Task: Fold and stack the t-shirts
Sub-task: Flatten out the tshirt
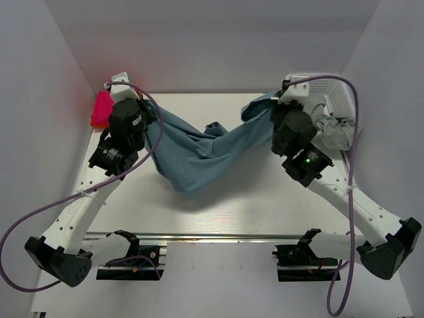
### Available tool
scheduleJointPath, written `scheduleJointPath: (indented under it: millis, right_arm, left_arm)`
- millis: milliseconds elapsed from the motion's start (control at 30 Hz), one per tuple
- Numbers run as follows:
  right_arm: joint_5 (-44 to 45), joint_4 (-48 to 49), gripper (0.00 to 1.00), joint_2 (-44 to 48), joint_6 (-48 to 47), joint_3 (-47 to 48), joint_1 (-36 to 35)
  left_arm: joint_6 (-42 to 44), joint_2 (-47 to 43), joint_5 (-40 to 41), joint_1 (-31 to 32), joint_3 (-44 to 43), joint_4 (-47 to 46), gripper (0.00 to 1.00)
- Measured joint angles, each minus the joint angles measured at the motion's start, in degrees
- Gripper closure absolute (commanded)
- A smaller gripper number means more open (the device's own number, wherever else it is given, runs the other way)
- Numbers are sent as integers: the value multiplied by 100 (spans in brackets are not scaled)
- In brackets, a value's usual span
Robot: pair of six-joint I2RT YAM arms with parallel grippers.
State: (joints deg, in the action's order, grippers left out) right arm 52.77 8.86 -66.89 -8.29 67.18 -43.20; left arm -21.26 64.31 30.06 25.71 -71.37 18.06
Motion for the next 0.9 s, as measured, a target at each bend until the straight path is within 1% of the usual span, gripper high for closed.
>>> scheduleJointPath:
  millis: [100, 300, 433, 533, 633, 700, 833, 900]
  right_arm:
    - [264, 568, 100, 157, -850, 269, 131]
    - [372, 1349, 100, 350, -2223, 1207, 262]
    - [376, 1615, 100, 400, -2931, 1858, 278]
    - [372, 1836, 100, 490, -3434, 2168, 284]
    - [350, 1864, 100, 564, -3783, 2452, 284]
    - [269, 1777, 100, 568, -3901, 2708, 284]
    - [22, 1281, 100, 525, -4000, 3399, 258]
    - [-111, 1029, 100, 505, -4017, 3713, 258]
  left_arm:
    - [341, -2, 479, 0, -402, 22, 100]
    - [1080, -66, 1471, 0, -986, -50, 100]
    - [1609, -195, 2111, 2, -1117, -256, 100]
    - [2109, -317, 2594, 2, -1117, -553, 100]
    - [2691, -393, 3021, 13, -1128, -999, 100]
    - [2983, -398, 3165, 31, -1237, -1158, 100]
    - [3335, -424, 3178, 59, -1613, -1261, 100]
    - [3392, -535, 3051, 101, -1770, -1211, 100]
